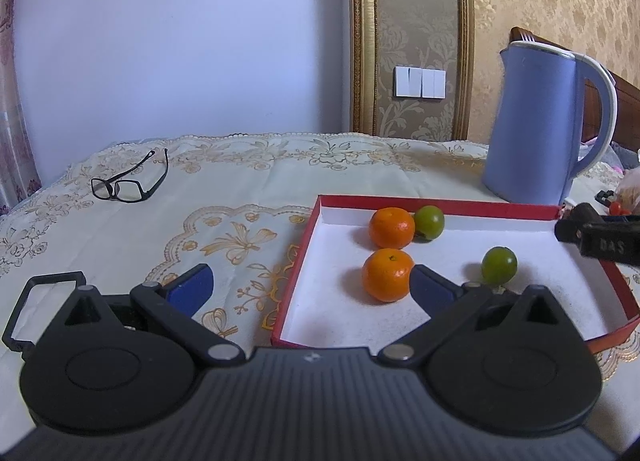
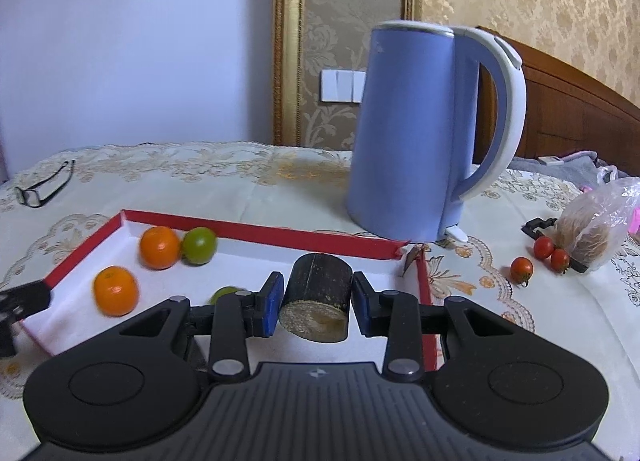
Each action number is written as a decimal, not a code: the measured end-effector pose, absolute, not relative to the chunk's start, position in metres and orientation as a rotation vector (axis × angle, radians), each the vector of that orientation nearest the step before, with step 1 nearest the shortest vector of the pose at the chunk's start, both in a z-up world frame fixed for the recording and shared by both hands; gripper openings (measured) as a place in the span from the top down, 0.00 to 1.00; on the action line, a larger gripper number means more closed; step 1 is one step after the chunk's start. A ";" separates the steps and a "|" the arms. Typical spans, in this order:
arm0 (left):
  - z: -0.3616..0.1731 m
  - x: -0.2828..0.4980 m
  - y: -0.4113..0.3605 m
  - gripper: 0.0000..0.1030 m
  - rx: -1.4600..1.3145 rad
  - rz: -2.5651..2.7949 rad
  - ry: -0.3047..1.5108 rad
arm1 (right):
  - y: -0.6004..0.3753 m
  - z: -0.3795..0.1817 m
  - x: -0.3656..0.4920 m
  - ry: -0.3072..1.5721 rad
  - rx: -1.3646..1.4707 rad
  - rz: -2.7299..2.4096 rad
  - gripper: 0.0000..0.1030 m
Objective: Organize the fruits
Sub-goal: 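Carry the eggplant chunk over the box and open the right gripper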
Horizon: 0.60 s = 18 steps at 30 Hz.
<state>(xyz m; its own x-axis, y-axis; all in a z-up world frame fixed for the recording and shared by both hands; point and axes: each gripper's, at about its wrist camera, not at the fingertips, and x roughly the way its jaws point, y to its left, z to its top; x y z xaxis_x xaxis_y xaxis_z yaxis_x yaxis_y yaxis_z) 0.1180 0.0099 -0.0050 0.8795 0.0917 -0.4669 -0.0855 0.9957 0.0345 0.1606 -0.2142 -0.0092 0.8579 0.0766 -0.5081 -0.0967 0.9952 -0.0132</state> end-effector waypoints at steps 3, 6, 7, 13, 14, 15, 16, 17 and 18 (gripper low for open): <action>-0.005 0.118 0.010 0.00 0.015 0.093 0.489 | -0.216 -0.013 0.173 0.547 -0.042 0.071 0.65; -0.006 0.118 0.010 0.00 0.014 0.092 0.490 | -0.217 -0.017 0.183 0.562 -0.047 0.057 0.65; -0.006 0.118 0.010 0.00 0.015 0.094 0.491 | -0.217 -0.018 0.185 0.567 -0.048 0.053 0.65; -0.007 0.119 0.010 0.00 0.019 0.096 0.495 | -0.217 -0.027 0.200 0.596 -0.051 0.025 0.65; -0.007 0.119 0.010 0.00 0.019 0.095 0.496 | -0.216 -0.028 0.201 0.599 -0.053 0.021 0.65; -0.007 0.119 0.010 0.00 0.019 0.094 0.497 | -0.216 -0.029 0.203 0.604 -0.054 0.016 0.65; -0.008 0.119 0.010 0.00 0.020 0.094 0.497 | -0.216 -0.030 0.205 0.609 -0.054 0.013 0.65; -0.007 0.119 0.010 0.00 0.020 0.094 0.496 | -0.216 -0.031 0.206 0.613 -0.056 0.010 0.65; -0.007 0.119 0.010 0.00 0.020 0.093 0.496 | -0.216 -0.032 0.207 0.615 -0.056 0.008 0.65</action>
<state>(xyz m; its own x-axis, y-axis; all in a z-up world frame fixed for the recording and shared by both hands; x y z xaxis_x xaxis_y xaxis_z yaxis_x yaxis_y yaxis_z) 0.1194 0.0102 -0.0073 0.8752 0.0935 -0.4747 -0.0838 0.9956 0.0417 0.2070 -0.2160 -0.0321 0.8169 -0.0088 -0.5767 -0.0245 0.9985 -0.0499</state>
